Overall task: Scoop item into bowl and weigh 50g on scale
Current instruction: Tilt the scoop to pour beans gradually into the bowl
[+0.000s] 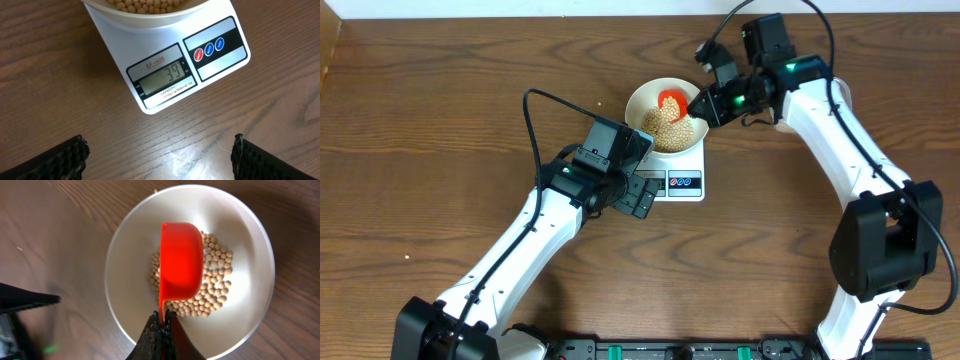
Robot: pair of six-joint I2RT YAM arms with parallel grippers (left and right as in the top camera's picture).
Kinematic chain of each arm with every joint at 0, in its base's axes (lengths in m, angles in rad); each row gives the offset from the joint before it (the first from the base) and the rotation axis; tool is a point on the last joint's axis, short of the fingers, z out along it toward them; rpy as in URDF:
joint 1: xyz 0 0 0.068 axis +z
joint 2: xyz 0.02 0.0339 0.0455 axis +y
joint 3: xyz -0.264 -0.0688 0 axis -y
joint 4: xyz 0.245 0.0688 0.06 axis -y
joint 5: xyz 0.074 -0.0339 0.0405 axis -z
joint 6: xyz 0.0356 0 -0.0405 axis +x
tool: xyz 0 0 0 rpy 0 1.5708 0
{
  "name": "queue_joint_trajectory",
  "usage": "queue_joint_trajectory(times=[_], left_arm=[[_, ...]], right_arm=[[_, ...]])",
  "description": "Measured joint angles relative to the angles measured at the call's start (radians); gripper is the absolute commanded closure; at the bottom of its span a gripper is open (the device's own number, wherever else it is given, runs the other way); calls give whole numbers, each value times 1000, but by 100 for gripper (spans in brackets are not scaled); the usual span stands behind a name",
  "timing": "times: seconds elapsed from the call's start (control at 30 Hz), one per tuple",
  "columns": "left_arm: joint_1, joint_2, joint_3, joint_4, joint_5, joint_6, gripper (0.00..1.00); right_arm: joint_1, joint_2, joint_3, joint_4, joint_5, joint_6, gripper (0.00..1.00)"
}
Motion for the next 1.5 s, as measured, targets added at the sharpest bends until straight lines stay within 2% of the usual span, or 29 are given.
queue_joint_trajectory(times=[0.27, 0.87, 1.5], left_arm=[[0, 0, 0, 0, 0, 0, 7], [0, 0, 0, 0, 0, 0, 7], [0, 0, 0, 0, 0, 0, 7]], right_arm=[[-56, 0, 0, 3, -85, 55, 99], [-59, 0, 0, -1, -103, 64, 99], [5, 0, 0, -13, 1, 21, 99]])
